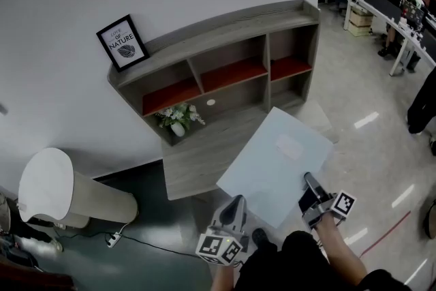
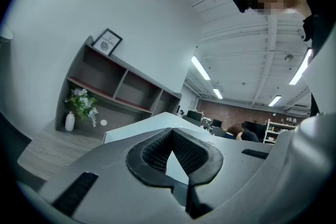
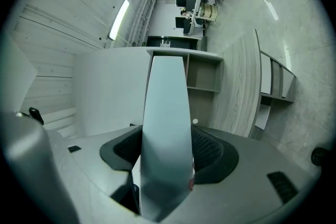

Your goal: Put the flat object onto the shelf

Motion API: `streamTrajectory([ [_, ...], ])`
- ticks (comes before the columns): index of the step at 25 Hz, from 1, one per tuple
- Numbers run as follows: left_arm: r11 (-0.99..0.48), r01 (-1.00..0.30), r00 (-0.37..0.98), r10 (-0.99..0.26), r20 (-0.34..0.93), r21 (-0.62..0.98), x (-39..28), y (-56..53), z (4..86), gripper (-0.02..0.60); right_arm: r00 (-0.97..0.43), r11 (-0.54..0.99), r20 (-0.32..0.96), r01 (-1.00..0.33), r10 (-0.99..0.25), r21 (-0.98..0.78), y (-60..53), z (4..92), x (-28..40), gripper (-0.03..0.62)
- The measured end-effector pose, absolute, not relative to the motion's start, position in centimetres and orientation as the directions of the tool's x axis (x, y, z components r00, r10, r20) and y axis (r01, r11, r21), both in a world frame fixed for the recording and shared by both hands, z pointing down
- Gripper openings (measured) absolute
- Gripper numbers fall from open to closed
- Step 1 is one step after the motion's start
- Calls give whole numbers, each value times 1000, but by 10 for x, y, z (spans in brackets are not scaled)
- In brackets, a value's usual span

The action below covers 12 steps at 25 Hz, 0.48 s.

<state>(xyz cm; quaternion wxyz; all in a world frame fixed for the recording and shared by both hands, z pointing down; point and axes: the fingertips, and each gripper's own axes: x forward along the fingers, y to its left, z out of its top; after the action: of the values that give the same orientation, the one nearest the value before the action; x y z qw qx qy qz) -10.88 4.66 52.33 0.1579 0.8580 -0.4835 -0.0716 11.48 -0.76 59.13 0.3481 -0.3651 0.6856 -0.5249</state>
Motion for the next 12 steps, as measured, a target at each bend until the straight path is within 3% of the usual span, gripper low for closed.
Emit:
streamTrajectory([
  [12,-509,-783,562,-825,58,357,-111,4,528,12,-452,160,-87,-125,-888,-979,-32,595,118,285],
])
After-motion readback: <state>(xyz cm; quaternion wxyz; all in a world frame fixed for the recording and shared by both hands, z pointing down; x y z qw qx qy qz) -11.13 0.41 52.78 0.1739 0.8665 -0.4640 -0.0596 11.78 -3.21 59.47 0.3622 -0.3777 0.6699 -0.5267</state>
